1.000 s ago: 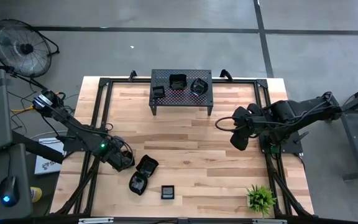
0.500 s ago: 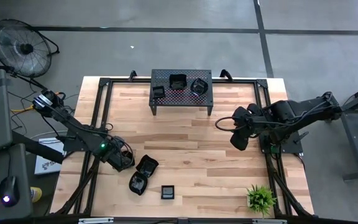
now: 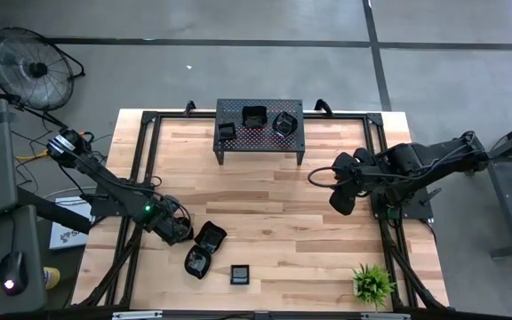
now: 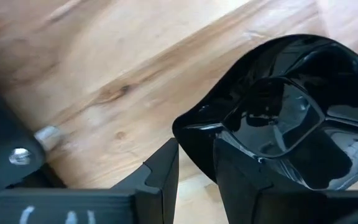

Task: Pick & Place Mini shaped plates
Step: Stack the leaf-shaped plate on top of the leaf-shaped plate on the shelf

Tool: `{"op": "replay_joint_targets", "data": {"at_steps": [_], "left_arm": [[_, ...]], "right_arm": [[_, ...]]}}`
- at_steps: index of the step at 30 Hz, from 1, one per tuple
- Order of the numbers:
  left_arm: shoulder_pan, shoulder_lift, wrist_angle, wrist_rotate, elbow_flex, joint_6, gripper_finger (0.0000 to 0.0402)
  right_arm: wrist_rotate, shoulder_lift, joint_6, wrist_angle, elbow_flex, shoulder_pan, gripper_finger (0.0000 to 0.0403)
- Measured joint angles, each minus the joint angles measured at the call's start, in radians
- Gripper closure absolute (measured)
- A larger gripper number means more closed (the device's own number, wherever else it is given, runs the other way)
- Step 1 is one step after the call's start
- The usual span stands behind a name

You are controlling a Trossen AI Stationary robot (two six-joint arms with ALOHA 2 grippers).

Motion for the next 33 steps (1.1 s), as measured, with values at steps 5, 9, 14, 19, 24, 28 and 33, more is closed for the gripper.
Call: {"op": "replay_joint_targets", "data": {"at_steps": [5, 9, 14, 19, 24, 28, 33], "left_arm": [[0.000, 0.000, 0.013, 0.000, 0.000, 0.002, 0.0310], [0.000, 0.000, 0.013, 0.000, 0.000, 0.005, 0.0338], [0.000, 0.000, 0.014, 0.000, 0.000, 0.015, 0.0382], [0.000, 0.000, 0.020, -0.002, 0.002, 0.020, 0.0396], [0.000, 0.000, 0.021, -0.002, 0.002, 0.028, 0.0399], [0.000, 0.000, 0.015, -0.009, 0.012, 0.033, 0.0400], [0.000, -0.002, -0.058, -0.051, 0.055, 0.037, 0.0401]], "right_arm": [[0.007, 0.000, -0.003, 0.000, 0.000, 0.000, 0.0253], [0.010, 0.000, -0.003, 0.000, 0.000, 0.000, 0.0253], [0.010, 0.000, -0.006, 0.000, 0.000, 0.000, 0.0253], [0.011, 0.000, -0.007, 0.000, 0.000, 0.000, 0.0253], [0.011, 0.000, -0.007, 0.000, 0.000, 0.000, 0.0253], [0.011, 0.000, -0.007, 0.000, 0.000, 0.000, 0.0253], [0.011, 0.000, -0.007, 0.000, 0.000, 0.000, 0.0253]]}}
